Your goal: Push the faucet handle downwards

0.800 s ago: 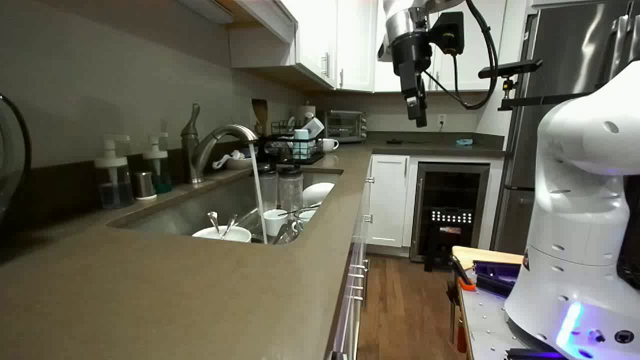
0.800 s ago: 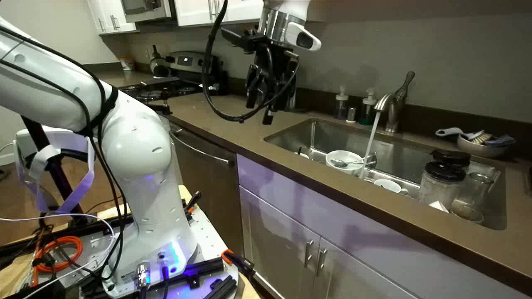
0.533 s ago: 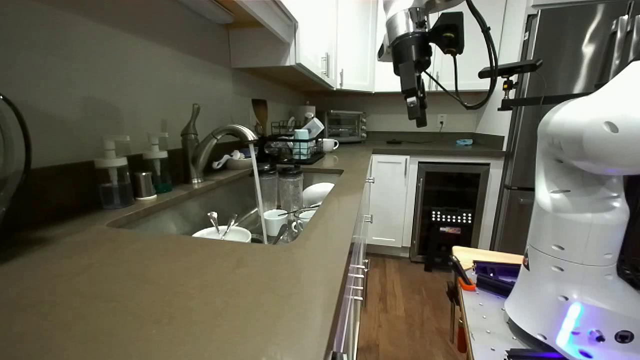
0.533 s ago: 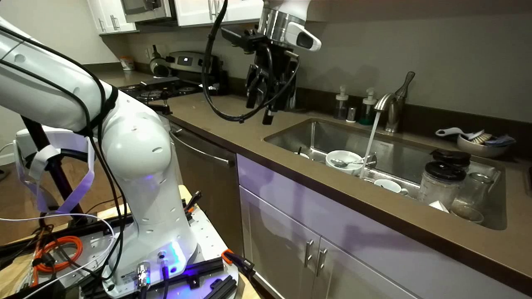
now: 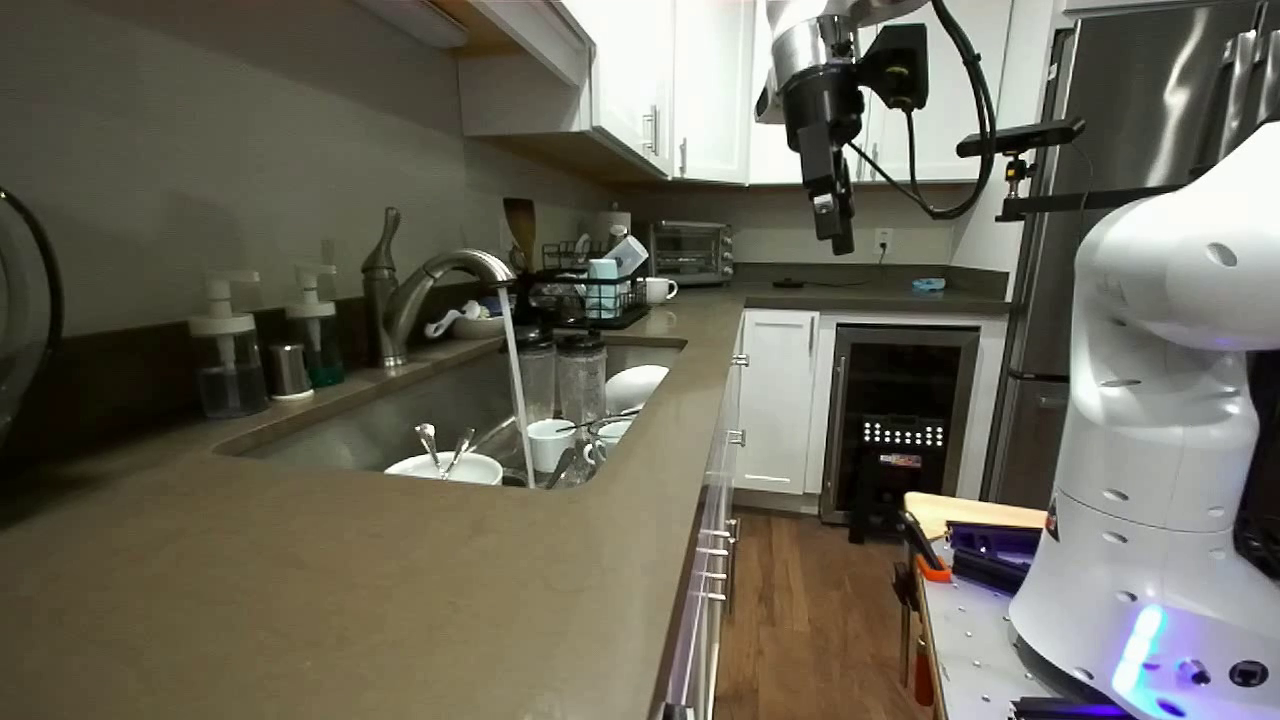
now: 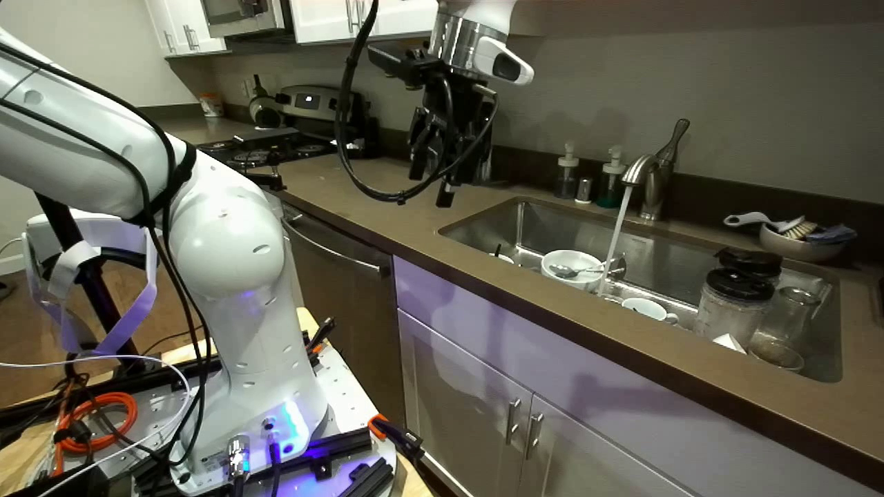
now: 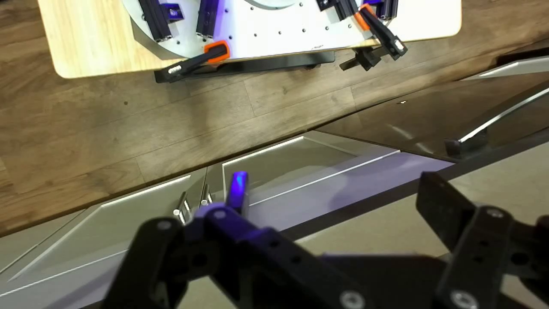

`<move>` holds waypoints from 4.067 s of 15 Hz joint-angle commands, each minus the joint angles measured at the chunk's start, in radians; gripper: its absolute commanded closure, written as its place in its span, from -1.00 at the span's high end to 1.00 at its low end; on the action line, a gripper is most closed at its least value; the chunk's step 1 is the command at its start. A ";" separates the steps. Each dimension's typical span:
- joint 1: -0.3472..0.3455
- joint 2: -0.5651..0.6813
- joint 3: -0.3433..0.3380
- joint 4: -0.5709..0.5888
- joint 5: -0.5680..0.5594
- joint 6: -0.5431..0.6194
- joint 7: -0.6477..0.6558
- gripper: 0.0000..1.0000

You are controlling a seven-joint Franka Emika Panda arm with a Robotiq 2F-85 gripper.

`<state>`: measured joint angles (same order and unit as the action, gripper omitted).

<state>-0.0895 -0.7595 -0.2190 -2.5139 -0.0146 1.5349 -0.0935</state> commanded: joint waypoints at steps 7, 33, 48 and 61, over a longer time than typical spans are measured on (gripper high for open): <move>-0.029 0.034 -0.006 0.018 0.013 0.201 -0.017 1.00; -0.026 0.155 -0.005 -0.052 0.040 0.740 -0.041 1.00; 0.063 0.302 -0.018 -0.067 0.091 1.315 -0.068 1.00; 0.068 0.618 -0.022 0.208 0.062 1.526 -0.008 1.00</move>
<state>-0.0216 -0.1396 -0.2414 -2.3035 0.0475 3.0608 -0.1011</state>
